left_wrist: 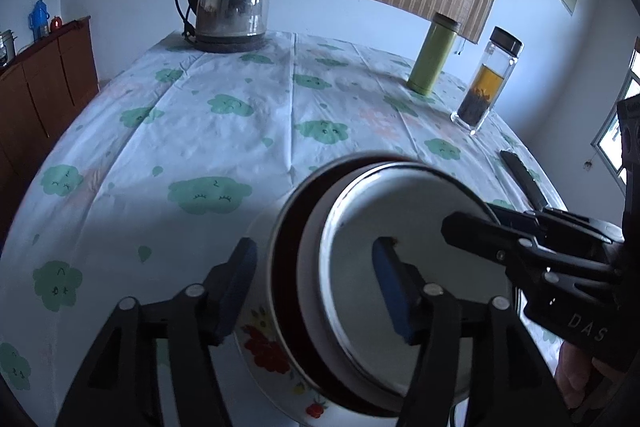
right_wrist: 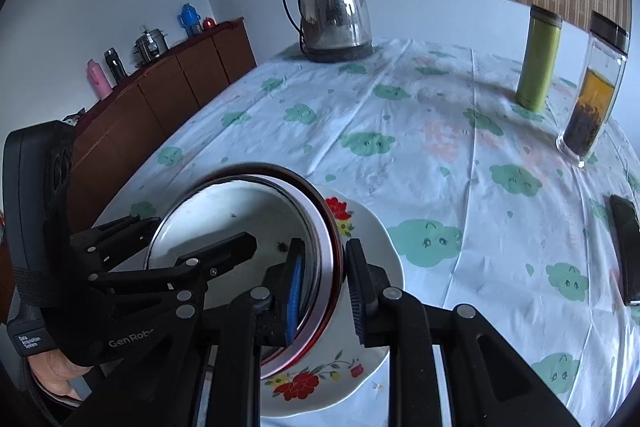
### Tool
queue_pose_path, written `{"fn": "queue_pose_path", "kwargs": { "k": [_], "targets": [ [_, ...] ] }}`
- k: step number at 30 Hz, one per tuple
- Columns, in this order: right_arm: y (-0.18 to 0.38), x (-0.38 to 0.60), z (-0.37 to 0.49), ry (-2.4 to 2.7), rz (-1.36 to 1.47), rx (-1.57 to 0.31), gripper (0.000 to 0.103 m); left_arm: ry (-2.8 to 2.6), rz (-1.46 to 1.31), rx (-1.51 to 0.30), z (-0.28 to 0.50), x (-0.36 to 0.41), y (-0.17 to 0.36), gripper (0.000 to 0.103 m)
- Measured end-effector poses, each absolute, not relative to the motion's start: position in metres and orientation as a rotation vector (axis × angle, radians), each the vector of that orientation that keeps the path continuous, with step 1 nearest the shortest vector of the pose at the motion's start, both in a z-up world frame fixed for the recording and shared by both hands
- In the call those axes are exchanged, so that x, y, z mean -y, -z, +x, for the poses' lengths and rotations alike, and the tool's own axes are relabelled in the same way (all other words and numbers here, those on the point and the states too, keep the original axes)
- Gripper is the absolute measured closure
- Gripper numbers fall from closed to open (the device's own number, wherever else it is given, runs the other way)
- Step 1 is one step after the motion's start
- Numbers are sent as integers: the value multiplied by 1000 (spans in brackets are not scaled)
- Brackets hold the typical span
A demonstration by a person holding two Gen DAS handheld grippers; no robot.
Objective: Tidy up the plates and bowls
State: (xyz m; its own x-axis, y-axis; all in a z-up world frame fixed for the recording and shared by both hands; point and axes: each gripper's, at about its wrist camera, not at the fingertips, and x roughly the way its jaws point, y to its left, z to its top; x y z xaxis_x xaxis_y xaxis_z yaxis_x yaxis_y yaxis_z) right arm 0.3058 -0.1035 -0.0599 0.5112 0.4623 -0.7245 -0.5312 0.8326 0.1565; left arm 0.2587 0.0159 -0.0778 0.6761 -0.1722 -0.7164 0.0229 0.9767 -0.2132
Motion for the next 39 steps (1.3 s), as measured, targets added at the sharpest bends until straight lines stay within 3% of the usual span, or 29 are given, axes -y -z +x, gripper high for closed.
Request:
{"fn": "queue_pose_path", "kwargs": {
  "k": [5,8,17,20,26,33,39],
  "targets": [
    [61,108,301,-612,-77,-798,71,94,-180,-795,257,-16,74,32],
    [63,108,299,-618,-87,-786,60,89,-176,-791,258,-17,74,31],
    [52,117,287,-667,-40,-647,56,77,-177,-740,253,-19,66,27],
    [48,119,285,-661,-37,-597,47,69,-170,-714,250,-19,62,25],
    [43,127,281,-635,-21,-479,46,52,-156,-654,246,-20,55,24],
    [32,137,261,-558,-45,-288,33,23,-134,-496,227,-18,38,4],
    [24,138,250,-546,-62,-229,30,-18,-61,-366,211,-11,26,1]
  ]
}}
